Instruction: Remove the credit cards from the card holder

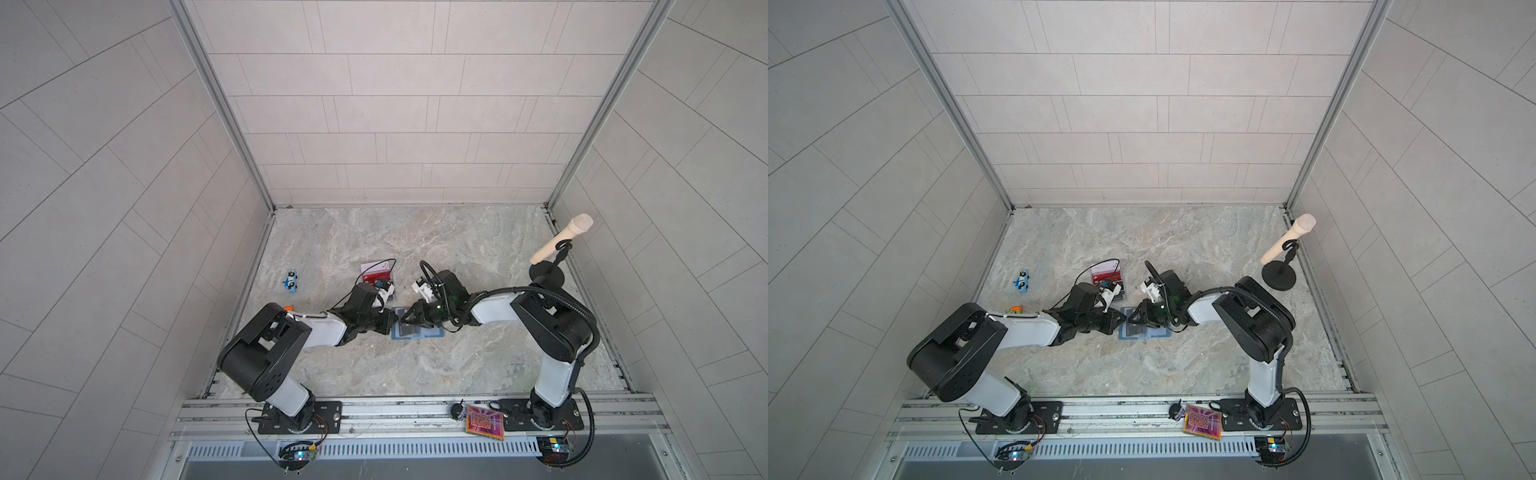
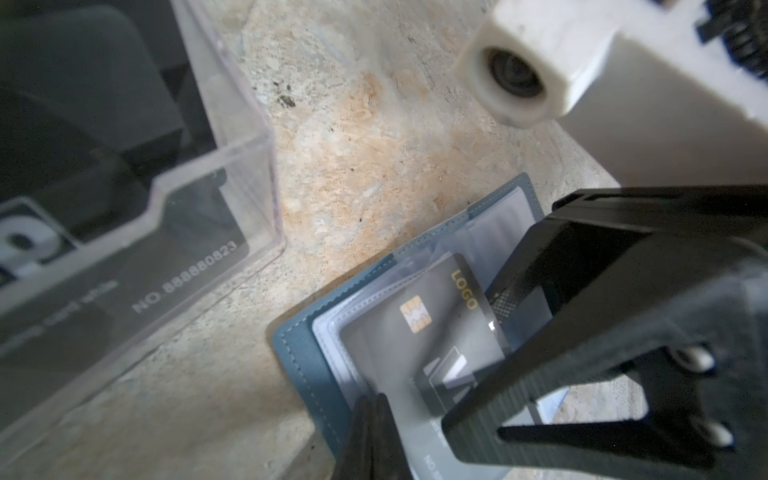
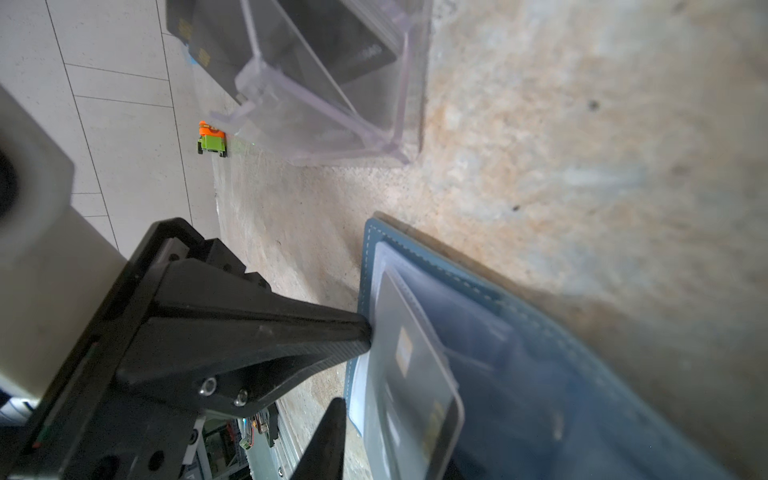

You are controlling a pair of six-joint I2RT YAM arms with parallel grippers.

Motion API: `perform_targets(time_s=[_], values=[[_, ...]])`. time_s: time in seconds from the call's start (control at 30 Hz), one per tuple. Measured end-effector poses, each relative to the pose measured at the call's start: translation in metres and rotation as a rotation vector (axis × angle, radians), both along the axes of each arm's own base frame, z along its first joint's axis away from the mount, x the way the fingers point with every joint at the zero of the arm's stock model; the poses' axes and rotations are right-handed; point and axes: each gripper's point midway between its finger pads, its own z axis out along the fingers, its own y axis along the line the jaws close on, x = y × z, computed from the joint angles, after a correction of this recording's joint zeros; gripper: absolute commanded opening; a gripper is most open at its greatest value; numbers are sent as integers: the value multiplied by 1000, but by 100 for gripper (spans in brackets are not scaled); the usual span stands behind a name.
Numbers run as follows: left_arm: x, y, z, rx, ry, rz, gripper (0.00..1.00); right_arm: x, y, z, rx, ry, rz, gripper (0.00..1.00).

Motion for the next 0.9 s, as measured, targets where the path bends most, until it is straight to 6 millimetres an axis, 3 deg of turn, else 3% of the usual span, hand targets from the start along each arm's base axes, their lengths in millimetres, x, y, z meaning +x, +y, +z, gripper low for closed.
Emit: perform_targets(time_s=[0.9], values=[[0,0,0,4,5,0,1,-2,-14,0,85,2,-48,24]])
